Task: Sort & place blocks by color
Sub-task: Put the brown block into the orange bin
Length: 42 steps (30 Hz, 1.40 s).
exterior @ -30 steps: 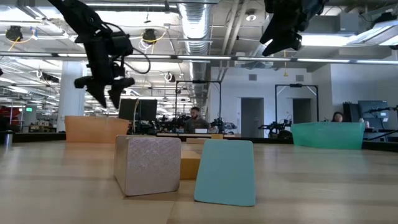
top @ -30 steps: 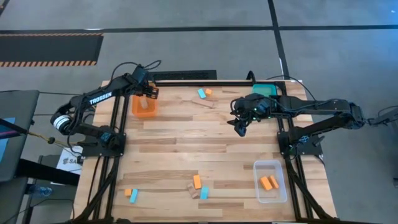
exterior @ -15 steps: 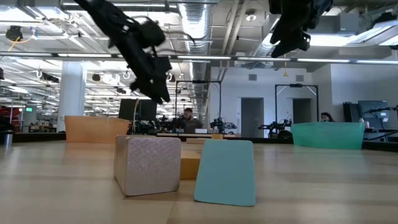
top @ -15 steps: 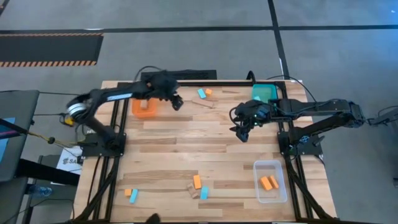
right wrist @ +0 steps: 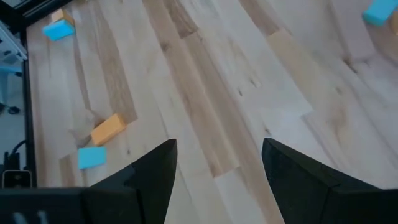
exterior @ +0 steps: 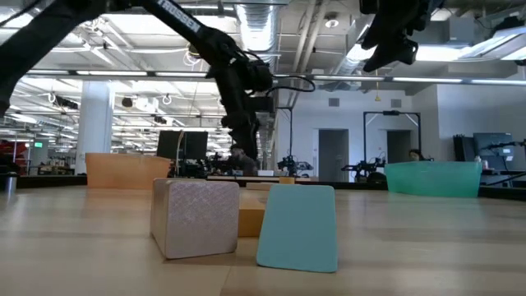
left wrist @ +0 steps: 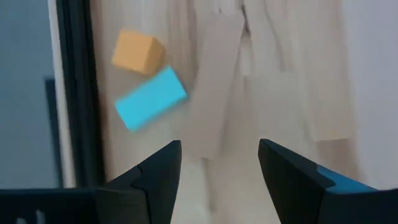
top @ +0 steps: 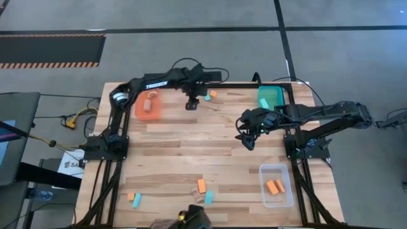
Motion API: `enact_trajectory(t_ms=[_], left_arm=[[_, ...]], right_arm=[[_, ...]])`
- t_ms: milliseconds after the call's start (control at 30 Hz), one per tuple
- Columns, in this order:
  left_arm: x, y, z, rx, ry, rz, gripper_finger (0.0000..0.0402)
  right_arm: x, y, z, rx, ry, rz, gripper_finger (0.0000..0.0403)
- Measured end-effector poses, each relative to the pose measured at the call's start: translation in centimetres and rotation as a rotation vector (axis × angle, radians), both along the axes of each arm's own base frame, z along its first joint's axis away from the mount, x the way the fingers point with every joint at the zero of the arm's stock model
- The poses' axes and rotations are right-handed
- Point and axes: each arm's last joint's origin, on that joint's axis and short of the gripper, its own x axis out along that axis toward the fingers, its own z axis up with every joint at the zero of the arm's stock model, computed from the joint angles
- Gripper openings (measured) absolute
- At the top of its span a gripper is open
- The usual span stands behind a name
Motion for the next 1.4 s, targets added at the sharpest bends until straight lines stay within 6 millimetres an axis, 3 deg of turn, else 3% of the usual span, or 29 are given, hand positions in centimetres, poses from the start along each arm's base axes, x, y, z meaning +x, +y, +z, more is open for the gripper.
enact_trajectory(t_ms=[300, 433, 567, 867, 1200, 1400], left_arm=[[1.4, 1.1, -2.7, 0.028, 0.069, -0.155, 0.0204], [1.4, 1.3, -4.2, 0.009, 0.114, -0.152, 0.0204], [1.6, 2.1, -4.5, 0.054, 0.089, -0.128, 0.0204], [1.1, 2.7, -7.0, -0.038, 0.148, -0.118, 0.0204], [1.5, 2.3, -7.0, -0.048, 0.130, -0.129, 0.0180], [1.6, 2.1, -7.0, -0.048, 0.135, -0.161, 0.0130]], right_arm=[[-0.1, 1.8, 0.0, 0.032, 0.001, 0.035, 0.0259], [-0.2, 2.2, 0.0, 0.034, 0.001, 0.053, 0.0259], [-0.2, 2.3, 0.0, 0.037, 0.002, 0.051, 0.0259], [-0.3, 2.3, -0.1, 0.064, 0.016, 0.021, 0.0259], [-0.3, 2.3, -0.1, 0.072, 0.020, 0.013, 0.0259], [-0.3, 2.3, -0.1, 0.072, 0.020, 0.014, 0.0259]])
